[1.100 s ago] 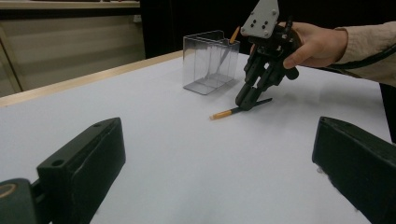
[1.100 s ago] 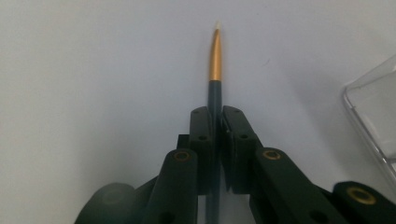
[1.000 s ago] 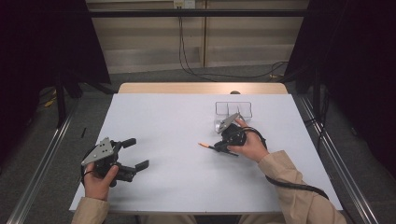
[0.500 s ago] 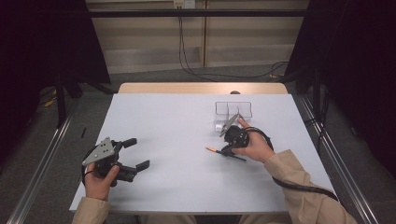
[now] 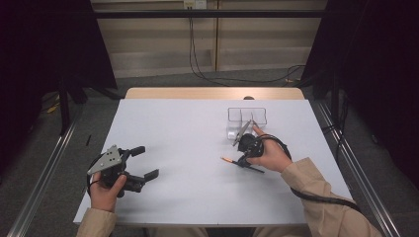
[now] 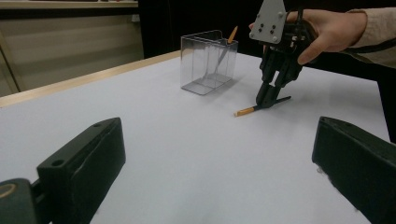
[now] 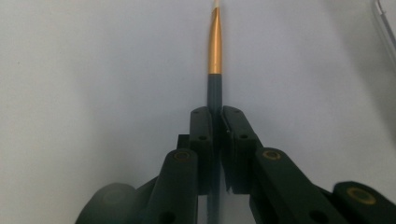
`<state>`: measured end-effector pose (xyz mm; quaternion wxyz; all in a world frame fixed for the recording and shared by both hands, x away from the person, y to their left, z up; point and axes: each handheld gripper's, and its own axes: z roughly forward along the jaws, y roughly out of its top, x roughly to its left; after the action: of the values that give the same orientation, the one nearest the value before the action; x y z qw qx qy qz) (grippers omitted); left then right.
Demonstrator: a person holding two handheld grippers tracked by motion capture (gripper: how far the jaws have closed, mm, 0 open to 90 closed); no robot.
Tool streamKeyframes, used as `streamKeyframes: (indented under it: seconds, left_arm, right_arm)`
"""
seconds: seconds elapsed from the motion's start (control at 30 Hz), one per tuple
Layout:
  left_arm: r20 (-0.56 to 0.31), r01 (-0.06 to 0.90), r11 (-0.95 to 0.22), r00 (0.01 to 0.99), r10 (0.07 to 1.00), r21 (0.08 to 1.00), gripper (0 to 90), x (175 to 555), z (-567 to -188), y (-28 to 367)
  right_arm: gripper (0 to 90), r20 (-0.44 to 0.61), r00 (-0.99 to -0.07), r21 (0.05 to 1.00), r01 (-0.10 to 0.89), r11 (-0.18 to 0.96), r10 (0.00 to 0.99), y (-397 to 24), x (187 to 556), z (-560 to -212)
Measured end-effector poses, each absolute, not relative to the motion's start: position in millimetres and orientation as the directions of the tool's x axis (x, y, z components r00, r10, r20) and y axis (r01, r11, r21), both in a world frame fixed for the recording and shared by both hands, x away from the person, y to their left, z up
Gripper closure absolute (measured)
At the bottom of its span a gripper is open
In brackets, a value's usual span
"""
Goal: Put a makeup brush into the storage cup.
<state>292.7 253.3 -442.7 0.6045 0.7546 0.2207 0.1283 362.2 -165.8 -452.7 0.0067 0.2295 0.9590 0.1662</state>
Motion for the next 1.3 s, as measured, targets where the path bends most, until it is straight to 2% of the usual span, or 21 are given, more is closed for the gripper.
streamKeyframes:
  seconds: [1.3]
  left_arm:
    - [-0.075, 0.18, -0.178, 0.876, 0.477, 0.967, 2.6, 297.7, -444.2, 246.8]
  right_arm:
    - [83.4, 0.042, -0.88, 0.259, 0.466, 0.846, 0.472, -160.1, 362.3, -451.5]
